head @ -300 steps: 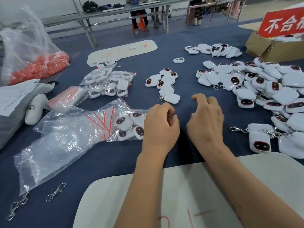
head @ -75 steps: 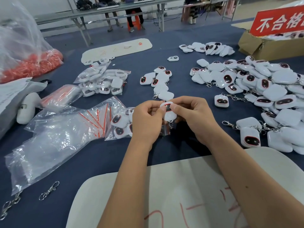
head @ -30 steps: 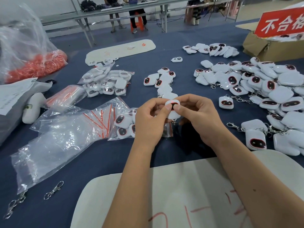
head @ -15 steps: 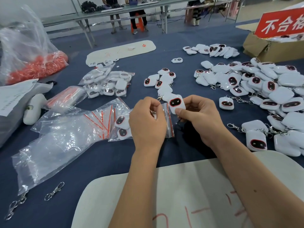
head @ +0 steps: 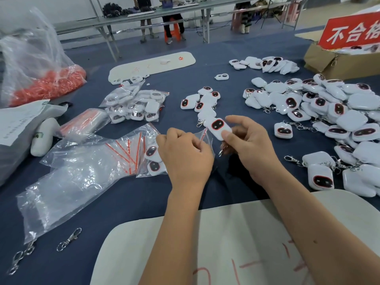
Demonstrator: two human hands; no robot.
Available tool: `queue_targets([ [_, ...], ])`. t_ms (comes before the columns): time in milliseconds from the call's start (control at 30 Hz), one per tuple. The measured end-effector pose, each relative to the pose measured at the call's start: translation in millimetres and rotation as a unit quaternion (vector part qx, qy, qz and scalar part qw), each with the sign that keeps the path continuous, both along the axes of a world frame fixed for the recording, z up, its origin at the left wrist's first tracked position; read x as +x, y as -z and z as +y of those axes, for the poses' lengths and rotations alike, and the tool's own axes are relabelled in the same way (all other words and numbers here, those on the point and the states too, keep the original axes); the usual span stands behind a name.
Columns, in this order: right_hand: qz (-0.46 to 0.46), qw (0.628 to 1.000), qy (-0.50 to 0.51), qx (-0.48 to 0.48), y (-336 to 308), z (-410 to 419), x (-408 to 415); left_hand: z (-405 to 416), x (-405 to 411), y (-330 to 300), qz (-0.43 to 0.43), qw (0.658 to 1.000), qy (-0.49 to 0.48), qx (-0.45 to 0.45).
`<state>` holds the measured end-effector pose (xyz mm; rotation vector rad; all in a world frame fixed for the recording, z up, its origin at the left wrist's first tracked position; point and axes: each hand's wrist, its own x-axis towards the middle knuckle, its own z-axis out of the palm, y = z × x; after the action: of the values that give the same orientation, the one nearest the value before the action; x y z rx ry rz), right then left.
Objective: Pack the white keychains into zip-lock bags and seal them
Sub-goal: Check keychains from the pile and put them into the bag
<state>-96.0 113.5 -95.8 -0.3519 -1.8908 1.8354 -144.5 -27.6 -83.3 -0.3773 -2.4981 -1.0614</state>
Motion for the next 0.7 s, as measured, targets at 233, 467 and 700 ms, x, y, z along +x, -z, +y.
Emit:
queue_targets([
  [233,-0.044,0.993,-0.082,0.066,-3.1,-6.9,2.4,-0.2,-0.9,-0.8,0.017,0.996,0.043,0.079],
  [467,0.013,0.982,-0.189,0.028,-7.7,-14.8,3.6,2.9,1.7,-2.6,0.081,0.989,0.066,0.109],
  [700,-0.054,0.955,-0.249,0.152,-8.6,-17.9,3.6,0.5,1.4,-4.6,0.094,0.981,0.056,0.163],
])
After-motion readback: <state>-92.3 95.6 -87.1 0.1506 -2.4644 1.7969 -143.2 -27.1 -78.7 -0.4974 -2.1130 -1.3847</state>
